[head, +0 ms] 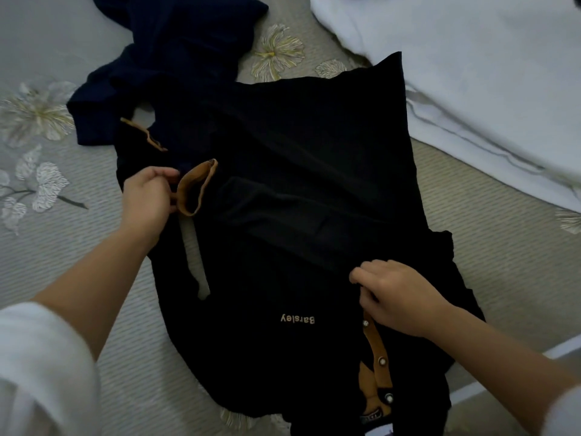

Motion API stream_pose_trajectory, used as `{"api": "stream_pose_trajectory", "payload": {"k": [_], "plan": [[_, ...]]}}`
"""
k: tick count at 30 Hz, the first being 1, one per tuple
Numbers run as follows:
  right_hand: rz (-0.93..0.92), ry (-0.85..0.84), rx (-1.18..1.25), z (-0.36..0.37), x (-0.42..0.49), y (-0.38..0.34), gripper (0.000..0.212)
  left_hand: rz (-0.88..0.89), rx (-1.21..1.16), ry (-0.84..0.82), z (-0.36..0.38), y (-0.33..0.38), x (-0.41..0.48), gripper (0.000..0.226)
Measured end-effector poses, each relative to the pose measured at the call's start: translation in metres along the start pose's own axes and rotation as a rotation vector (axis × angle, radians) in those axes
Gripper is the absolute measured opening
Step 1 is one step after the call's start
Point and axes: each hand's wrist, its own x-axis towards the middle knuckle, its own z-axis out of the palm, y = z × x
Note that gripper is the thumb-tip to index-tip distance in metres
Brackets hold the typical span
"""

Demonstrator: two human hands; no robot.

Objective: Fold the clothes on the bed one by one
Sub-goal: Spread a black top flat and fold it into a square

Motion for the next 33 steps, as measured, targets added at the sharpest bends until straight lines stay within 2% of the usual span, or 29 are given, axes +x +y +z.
{"api": "stream_pose_trajectory", "payload": {"k": [2, 5, 8, 10, 12, 14, 19, 25, 31, 33], "plan": [[0.095, 0.047, 0.145, -0.002, 0.004, -0.002, 0.016, 0.135, 0.122, -0.012, 0.005, 0.005, -0.003, 0.027], [0.31, 0.102, 0.291, -0.005, 0.015, -0.005, 0.02, 0.327, 0.422, -0.044, 0.012, 0.007, -0.006, 0.048], [0.484, 0.191, 0.378, -0.007, 0.031, -0.003, 0.035, 0.407, 0.747, -0.112, 0.017, 0.006, -0.009, 0.074], [0.626, 0.236, 0.406, -0.008, 0.041, 0.002, 0.046, 0.406, 0.807, -0.117, 0.017, 0.003, -0.009, 0.071], [0.707, 0.249, 0.417, -0.01, 0.048, 0.009, 0.043, 0.427, 0.803, -0.033, 0.014, 0.002, -0.008, 0.047], [0.724, 0.273, 0.396, -0.012, 0.05, 0.013, 0.028, 0.464, 0.757, 0.038, 0.009, 0.004, -0.008, 0.026], [0.757, 0.47, 0.453, -0.021, 0.047, 0.02, 0.004, 0.603, 0.639, 0.114, -0.012, 0.032, -0.005, 0.014], [0.796, 0.597, 0.529, -0.03, 0.049, 0.025, 0.015, 0.62, 0.252, 0.043, -0.008, 0.083, 0.01, 0.009], [0.837, 0.7, 0.627, -0.027, 0.059, 0.026, 0.003, 0.759, 0.063, 0.111, 0.01, 0.108, 0.019, 0.011], [0.859, 0.623, 0.61, -0.022, 0.061, 0.026, 0.025, 0.667, 0.132, 0.078, 0.017, 0.096, 0.033, 0.007]]}}
